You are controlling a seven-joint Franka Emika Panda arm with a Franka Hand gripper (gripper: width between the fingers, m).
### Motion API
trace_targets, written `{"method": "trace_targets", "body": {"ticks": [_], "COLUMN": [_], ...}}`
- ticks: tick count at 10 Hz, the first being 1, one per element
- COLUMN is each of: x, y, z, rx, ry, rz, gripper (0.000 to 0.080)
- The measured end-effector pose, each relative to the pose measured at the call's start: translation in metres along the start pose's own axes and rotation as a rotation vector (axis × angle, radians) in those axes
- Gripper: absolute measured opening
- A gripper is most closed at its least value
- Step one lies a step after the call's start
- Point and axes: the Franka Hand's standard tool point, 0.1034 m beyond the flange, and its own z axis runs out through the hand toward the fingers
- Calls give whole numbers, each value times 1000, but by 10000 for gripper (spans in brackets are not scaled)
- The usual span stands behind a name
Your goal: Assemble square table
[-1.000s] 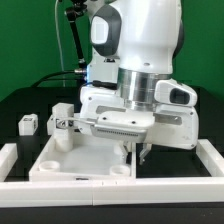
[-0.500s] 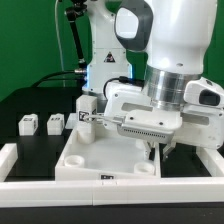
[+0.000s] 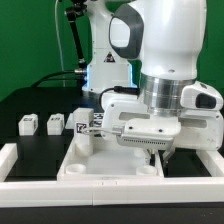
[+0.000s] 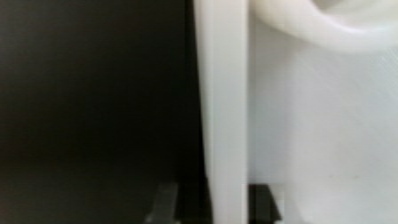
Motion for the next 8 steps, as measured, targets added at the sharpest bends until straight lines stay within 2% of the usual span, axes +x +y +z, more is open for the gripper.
{"method": "trace_targets", "body": {"ticks": [1, 2, 4, 5, 6, 8], "x": [0, 1, 3, 4, 5, 5], "y": [1, 7, 32, 41, 45, 43], "z": [0, -1, -6, -6, -6, -4], "rx": [-14, -12, 19, 26, 32, 32], "ry": [7, 16, 74, 92, 101, 104], "rz": [2, 4, -1, 0, 0, 2], "gripper": [58, 58, 58, 58, 58, 58]}}
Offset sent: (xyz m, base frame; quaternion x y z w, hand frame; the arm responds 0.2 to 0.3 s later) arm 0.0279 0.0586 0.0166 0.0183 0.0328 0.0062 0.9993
